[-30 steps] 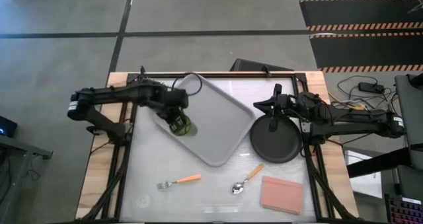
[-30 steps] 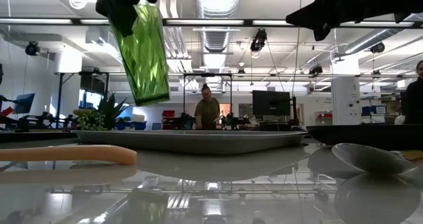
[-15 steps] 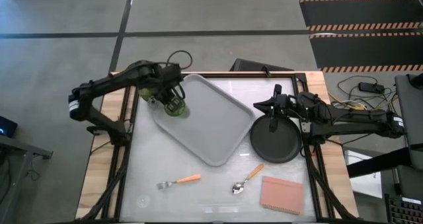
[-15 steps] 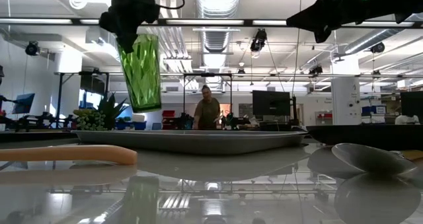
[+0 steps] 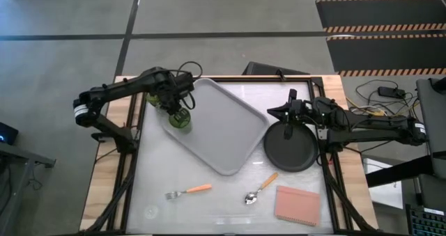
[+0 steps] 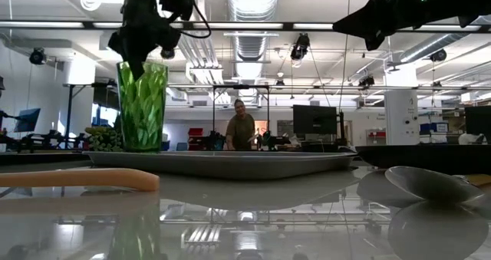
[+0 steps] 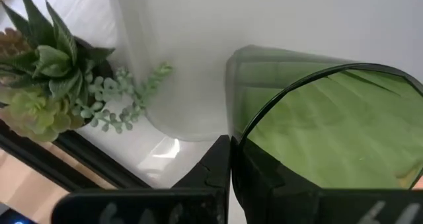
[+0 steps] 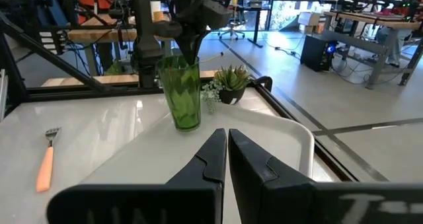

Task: Pick and place plate/cup/fork/spoon on tray
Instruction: Put the green glass on the gray tray

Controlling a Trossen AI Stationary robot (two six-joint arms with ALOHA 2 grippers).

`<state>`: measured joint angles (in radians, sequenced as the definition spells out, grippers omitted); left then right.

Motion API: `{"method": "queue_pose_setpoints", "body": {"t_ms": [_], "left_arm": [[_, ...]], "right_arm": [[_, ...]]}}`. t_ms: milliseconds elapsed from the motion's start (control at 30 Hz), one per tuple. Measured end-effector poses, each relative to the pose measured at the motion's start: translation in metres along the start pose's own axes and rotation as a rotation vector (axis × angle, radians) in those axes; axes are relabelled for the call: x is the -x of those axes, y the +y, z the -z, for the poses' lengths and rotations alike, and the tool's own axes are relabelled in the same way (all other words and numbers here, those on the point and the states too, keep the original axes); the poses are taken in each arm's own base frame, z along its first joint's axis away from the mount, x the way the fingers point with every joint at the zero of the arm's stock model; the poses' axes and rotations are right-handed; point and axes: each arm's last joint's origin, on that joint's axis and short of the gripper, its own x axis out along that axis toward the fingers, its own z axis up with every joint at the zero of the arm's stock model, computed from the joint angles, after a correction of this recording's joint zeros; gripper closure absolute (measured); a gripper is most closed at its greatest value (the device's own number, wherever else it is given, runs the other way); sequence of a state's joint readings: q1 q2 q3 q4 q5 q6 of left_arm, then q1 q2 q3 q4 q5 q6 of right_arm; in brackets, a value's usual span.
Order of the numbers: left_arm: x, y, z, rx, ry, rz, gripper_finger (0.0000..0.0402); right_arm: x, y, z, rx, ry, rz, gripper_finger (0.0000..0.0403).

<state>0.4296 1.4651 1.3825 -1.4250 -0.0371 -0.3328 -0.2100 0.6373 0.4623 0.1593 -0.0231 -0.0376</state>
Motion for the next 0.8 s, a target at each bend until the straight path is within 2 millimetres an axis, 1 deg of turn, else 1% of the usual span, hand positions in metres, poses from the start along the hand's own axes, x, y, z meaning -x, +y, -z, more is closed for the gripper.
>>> {"method": "queue_pose_setpoints", "body": {"t_ms": [167,333,667,800], "left_arm": [[-0.009,0.005,0.001,0.01,0.031,-0.011,0.0401],[-0.013,0.006,0.002,0.013,0.047,-0.018,0.0401],[-0.015,0.006,0.002,0.018,0.044,-0.019,0.0401],[-0.015,0.006,0.002,0.02,0.045,-0.022,0.0387]], "right_arm": [[0.0,0.0,0.0,0.0,-0.001,0.0,0.0394],[0.0,0.0,0.0,0.008,-0.001,0.0,0.0394],[0.0,0.0,0.0,0.016,-0.001,0.0,0.0394],[0.0,0.0,0.0,0.015,-0.001,0.0,0.0394]]}}
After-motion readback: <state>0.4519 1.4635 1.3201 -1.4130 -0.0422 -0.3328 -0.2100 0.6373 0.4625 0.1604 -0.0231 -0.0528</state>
